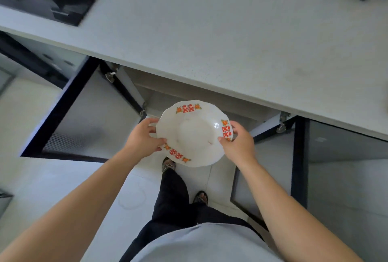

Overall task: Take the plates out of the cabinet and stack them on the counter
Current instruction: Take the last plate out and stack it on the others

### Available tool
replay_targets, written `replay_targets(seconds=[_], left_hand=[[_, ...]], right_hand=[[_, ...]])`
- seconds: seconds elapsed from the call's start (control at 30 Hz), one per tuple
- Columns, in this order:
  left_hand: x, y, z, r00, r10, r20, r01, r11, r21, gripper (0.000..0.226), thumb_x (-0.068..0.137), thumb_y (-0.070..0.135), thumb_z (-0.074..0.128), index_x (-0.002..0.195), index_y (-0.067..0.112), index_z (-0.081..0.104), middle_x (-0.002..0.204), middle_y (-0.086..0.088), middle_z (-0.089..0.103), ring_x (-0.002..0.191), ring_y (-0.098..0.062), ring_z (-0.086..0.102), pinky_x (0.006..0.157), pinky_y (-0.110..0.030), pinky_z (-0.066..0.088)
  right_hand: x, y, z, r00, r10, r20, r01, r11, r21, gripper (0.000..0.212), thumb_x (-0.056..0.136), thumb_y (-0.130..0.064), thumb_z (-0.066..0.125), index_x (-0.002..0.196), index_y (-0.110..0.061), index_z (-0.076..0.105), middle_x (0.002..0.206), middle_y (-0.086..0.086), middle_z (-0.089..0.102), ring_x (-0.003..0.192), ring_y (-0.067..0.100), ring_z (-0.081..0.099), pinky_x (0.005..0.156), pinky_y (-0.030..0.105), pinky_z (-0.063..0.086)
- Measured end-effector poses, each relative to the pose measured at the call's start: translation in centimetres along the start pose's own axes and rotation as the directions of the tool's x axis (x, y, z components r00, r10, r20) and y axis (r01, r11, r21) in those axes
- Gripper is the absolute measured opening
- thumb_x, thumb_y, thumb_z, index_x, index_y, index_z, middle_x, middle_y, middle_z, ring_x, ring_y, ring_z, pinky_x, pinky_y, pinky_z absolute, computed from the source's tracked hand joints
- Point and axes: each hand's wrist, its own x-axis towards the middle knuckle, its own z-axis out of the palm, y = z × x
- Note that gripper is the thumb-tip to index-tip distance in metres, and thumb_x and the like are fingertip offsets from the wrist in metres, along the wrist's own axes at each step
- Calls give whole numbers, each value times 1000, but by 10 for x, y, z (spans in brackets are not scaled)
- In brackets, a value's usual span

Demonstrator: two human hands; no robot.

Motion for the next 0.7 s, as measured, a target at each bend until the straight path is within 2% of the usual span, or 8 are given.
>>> replay_targets(seconds=[0.07,0.13,0.3,0.4,0.47,0.57,0.7], left_hand=[[-22,10,3,1000,25,-5,-25,999,-30,56,78,2,70,126,21,48,104,3,60,74,-3,57,50,-19,48],[-40,21,5,997,72,-8,-72,996,-47,55,77,2,71,124,23,50,106,4,62,75,-2,58,51,-19,49],[-76,53,13,978,209,-5,-209,974,-89,53,77,2,70,123,22,51,103,4,66,87,-12,66,57,-21,54],[-97,67,14,964,264,-32,-266,953,-143,53,78,1,69,123,23,52,103,3,67,88,-14,67,57,-20,55],[-112,71,10,952,296,-77,-305,939,-161,51,79,0,68,121,24,53,103,5,66,88,-13,67,58,-20,56],[-133,70,0,937,323,-135,-346,915,-210,49,80,-1,66,121,24,54,104,6,67,91,-15,67,63,-24,58],[-157,61,-19,925,336,-180,-376,883,-282,47,82,-2,64,120,24,55,102,9,68,88,-14,68,59,-19,58]], right_hand=[[-18,-5,-17,999,-13,-35,13,1000,-10,41,83,-12,65,120,-23,53,98,-11,57,90,9,56,74,23,46],[-33,-9,-33,997,-31,-74,32,999,3,41,83,-14,65,120,-25,51,102,-10,57,93,12,57,77,27,47],[-57,-18,-71,979,-89,-186,103,992,71,39,84,-10,63,118,-26,52,94,-15,54,90,9,56,68,19,42],[-65,-24,-86,962,-102,-254,145,977,156,40,81,-5,62,111,-32,56,85,-25,56,80,-1,57,61,11,38],[-72,-29,-91,956,-104,-276,166,963,214,43,80,-5,64,112,-33,57,87,-26,58,80,-5,57,62,10,39],[-85,-40,-92,954,-136,-266,205,945,256,45,80,-5,65,118,-30,56,95,-17,61,82,-10,56,64,9,40],[-108,-55,-86,944,-211,-255,274,931,241,42,80,-7,66,106,-37,53,94,-23,60,87,-6,58,68,14,43]])
